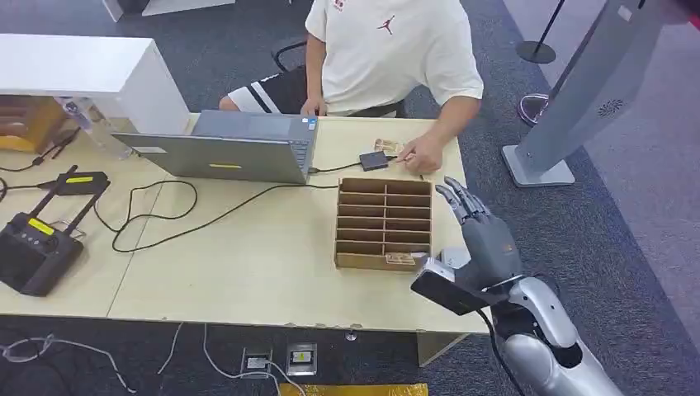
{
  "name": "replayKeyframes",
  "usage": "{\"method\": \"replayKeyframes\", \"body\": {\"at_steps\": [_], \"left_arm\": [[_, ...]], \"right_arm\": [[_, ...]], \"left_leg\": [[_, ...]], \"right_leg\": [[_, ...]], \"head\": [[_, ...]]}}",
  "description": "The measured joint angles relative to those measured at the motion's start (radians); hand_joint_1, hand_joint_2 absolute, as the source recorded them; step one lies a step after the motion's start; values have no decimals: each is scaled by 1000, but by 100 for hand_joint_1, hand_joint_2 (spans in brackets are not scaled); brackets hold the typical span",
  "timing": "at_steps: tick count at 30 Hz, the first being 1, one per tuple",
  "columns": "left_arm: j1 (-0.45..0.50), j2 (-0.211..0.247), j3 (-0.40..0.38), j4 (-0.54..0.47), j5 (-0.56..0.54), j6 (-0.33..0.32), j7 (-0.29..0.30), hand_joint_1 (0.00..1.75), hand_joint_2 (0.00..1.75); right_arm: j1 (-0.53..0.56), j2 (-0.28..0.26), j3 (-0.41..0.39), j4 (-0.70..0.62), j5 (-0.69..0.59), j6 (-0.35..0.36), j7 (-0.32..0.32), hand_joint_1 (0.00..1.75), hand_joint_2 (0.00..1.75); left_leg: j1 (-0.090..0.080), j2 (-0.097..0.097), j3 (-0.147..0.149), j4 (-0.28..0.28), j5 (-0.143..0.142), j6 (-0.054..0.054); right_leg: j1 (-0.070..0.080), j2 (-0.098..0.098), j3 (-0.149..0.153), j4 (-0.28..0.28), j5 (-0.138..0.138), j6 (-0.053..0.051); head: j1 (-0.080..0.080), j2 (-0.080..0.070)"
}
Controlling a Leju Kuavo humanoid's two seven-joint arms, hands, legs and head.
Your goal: Pass the card to the sensor for recognition and then transmit it.
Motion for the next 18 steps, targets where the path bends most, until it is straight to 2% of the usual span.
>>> {"method": "replayKeyframes", "body": {"at_steps": [11,18], "left_arm": [[0,3,0,0,-7,-1,0,0,175],[-1,2,0,0,-9,0,0,0,175]], "right_arm": [[22,-15,0,0,-1,31,5,0,175],[23,-14,6,16,21,-19,-6,0,175]], "left_leg": [[0,0,0,0,0,0],[0,0,0,0,0,0]], "right_leg": [[0,0,0,0,0,0],[0,0,0,0,0,0]], "head": [[0,0],[0,0]]}}
